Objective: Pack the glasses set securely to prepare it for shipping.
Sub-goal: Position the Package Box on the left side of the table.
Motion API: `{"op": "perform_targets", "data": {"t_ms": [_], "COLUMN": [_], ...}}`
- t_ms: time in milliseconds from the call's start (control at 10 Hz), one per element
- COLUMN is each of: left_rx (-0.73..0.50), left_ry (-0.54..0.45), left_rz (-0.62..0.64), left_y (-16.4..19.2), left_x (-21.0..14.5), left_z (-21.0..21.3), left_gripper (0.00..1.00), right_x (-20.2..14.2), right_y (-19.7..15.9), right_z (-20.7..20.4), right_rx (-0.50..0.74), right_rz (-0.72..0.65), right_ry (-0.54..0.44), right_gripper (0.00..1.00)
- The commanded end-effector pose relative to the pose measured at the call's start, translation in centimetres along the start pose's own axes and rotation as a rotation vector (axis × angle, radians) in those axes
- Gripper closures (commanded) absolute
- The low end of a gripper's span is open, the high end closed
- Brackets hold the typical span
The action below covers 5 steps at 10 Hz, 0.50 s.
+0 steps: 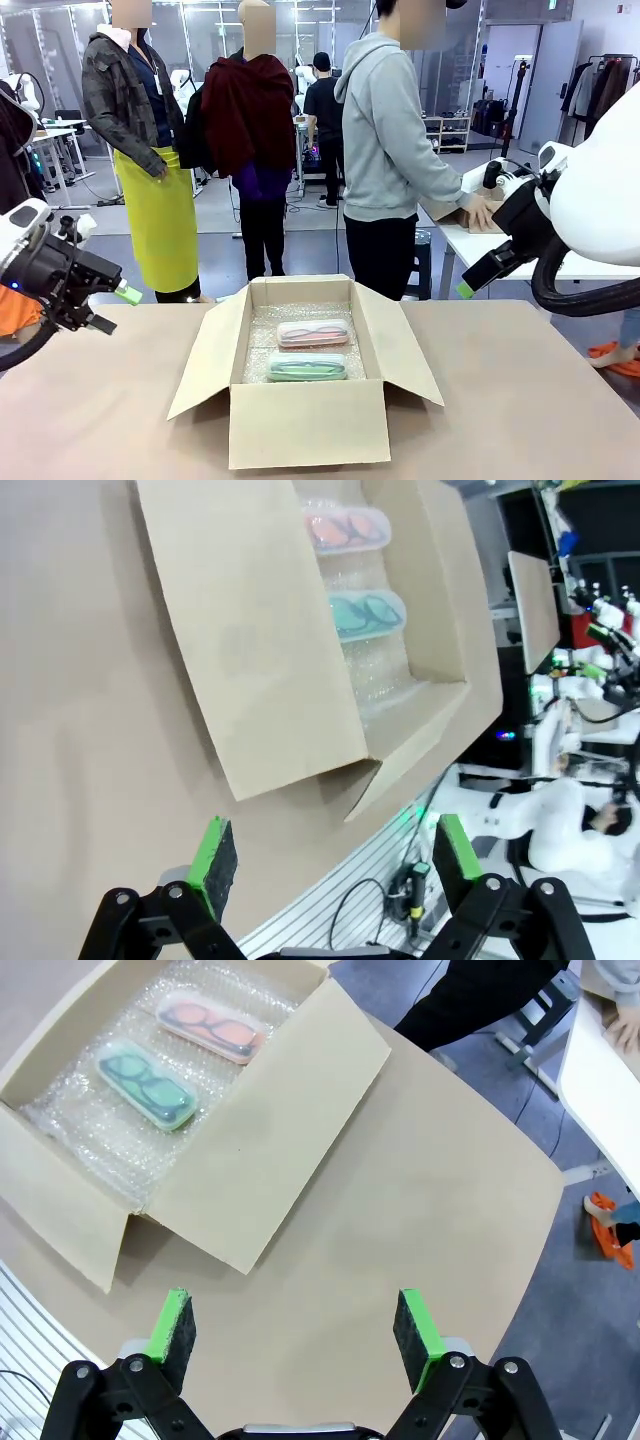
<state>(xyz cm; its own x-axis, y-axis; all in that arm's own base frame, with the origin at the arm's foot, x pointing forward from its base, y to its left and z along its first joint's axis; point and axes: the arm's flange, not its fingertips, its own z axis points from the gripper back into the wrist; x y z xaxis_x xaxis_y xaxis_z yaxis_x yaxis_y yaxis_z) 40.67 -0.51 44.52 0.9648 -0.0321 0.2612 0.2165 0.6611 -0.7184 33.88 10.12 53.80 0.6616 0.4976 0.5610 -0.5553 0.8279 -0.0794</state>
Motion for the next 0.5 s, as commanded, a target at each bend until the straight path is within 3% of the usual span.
{"op": "perform_targets", "data": {"t_ms": [0, 400], "left_rx": [-0.125, -0.199], "left_ry": [0.032, -0.039], "left_rz": [0.007, 0.021], "left_y": [2.8, 10.0], "left_x": [2.1, 3.6], "left_z": [-0.8, -5.9], "left_gripper": [0.00, 0.00], "right_x": [-0.1, -0.1], "right_y": [0.3, 0.3], "right_z": [0.0, 0.0], "right_rx": [-0.006, -0.006], "right_rz": [-0.021, -0.021], "right_ry": [0.010, 0.010], "right_gripper": [0.00, 0.00]}}
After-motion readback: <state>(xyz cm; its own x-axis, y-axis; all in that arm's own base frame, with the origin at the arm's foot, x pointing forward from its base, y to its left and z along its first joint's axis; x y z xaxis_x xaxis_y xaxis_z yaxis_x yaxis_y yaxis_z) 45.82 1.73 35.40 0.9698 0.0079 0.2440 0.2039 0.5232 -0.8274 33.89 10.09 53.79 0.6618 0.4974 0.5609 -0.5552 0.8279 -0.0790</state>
